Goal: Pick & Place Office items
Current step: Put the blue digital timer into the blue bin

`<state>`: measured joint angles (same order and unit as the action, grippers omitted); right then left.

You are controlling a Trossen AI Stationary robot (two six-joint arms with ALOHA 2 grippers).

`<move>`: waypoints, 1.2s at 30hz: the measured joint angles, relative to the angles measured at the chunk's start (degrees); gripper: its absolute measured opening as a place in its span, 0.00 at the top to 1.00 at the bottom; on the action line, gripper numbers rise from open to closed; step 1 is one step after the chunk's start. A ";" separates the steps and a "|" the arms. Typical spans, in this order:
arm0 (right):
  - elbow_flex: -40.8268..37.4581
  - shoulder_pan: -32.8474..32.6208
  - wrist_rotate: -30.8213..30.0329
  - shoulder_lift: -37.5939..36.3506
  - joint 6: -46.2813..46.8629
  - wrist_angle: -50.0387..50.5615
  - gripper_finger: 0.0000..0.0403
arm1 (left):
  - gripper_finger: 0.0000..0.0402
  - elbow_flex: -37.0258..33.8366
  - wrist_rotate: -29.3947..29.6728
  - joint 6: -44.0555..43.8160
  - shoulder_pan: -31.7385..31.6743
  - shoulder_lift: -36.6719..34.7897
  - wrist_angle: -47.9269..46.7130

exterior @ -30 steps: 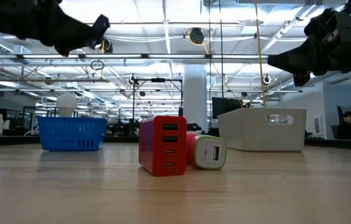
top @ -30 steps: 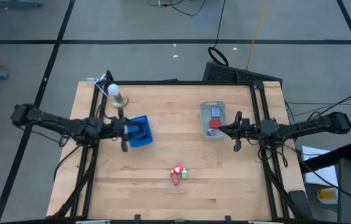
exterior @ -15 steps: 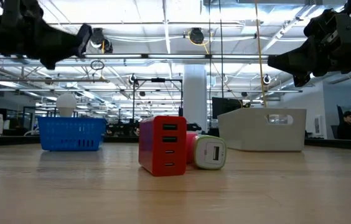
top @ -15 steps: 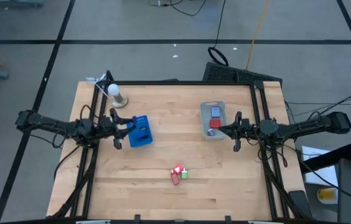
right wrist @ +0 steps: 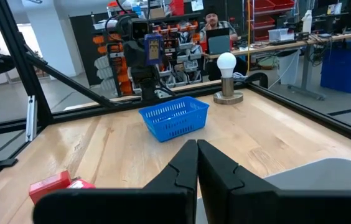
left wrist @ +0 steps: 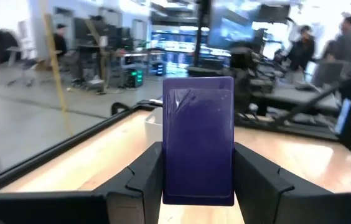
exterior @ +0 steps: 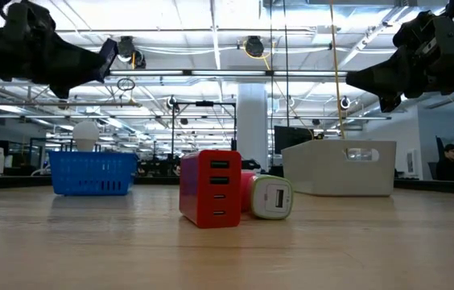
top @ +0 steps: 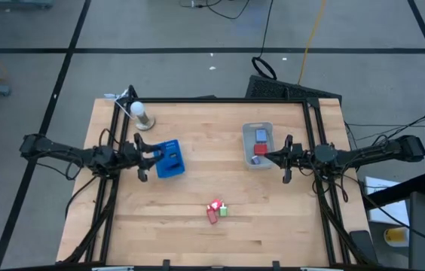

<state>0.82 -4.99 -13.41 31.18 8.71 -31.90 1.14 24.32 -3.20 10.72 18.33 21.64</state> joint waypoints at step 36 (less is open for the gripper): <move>0.02 0.00 -0.24 0.04 -0.40 0.00 0.99 | 0.62 19.11 -15.12 -11.04 -21.78 38.30 -36.46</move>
<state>0.84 -4.99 -13.65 31.22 8.32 -31.90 20.25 9.20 -14.24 -11.05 56.62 -14.83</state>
